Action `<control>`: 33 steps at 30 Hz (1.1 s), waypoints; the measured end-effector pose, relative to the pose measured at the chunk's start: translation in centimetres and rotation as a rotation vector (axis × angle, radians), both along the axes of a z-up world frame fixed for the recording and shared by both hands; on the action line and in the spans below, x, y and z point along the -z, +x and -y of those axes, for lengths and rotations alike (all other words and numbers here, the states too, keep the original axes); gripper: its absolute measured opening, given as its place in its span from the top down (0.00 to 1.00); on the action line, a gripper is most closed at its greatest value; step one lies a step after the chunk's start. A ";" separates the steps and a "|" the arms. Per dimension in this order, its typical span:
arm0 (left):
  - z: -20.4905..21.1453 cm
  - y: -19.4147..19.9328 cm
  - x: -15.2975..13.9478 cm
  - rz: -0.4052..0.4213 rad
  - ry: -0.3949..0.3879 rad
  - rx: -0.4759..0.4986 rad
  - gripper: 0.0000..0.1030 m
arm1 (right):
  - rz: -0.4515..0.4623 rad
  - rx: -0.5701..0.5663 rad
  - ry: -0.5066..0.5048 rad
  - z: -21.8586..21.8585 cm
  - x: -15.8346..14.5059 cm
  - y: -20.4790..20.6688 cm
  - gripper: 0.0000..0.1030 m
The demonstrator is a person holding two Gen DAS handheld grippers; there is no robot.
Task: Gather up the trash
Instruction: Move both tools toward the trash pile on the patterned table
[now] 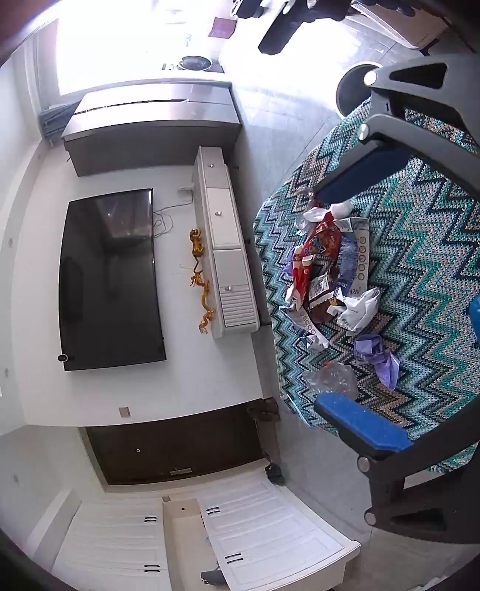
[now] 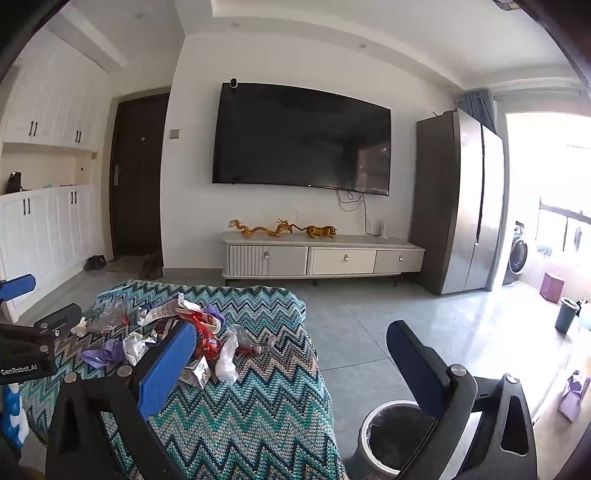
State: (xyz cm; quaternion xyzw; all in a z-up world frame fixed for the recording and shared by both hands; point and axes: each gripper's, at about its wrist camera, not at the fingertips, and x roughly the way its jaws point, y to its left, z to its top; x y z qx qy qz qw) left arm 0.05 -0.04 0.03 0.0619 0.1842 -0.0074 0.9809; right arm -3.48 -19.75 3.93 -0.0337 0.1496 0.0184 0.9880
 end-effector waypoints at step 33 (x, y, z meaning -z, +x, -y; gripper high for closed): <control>1.1 6.5 2.8 -0.090 0.064 0.005 0.00 | -0.073 0.065 0.090 2.3 3.2 4.3 0.00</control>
